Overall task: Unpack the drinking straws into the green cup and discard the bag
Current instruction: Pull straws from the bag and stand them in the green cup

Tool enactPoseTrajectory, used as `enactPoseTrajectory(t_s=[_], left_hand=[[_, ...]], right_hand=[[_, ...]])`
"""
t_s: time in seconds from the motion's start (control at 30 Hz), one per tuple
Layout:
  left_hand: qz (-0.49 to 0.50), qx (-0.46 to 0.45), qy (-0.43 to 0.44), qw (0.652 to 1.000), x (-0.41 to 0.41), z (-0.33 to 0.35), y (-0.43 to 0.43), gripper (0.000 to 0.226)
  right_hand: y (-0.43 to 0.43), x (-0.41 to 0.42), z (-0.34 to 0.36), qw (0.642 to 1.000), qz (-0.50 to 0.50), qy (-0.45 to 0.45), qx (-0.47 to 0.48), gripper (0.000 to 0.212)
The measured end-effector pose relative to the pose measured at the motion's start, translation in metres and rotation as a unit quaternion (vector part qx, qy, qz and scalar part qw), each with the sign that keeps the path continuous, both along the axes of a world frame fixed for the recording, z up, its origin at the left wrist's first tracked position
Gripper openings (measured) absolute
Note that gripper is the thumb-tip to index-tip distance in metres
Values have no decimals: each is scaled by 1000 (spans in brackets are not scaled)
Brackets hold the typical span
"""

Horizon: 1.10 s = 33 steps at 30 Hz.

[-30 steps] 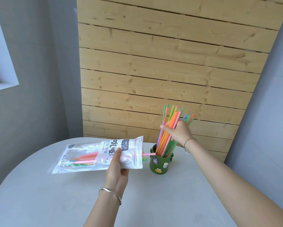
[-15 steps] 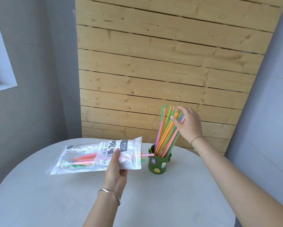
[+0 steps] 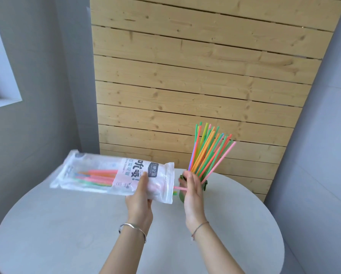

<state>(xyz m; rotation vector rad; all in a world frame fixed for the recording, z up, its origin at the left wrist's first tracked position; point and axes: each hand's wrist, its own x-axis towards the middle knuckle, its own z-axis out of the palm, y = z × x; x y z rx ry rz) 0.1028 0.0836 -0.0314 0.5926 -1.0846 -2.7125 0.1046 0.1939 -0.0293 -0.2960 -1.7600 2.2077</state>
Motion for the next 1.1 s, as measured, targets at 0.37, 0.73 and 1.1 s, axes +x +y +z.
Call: enactPoseTrajectory(t_s=[0.37,0.73,1.1], left_hand=[[-21,-241,94,966,9,10,13,21],[-13,-51,-13,999,1,-12,-6,41],[-27,42,-48,998,-5,-11,-17,9]], right_hand=[[0,8,-13,927,114,-137,-329,35],[0,9,-18,992,70,-52,96,13],[40,4,9,996,5,22,-81,12]])
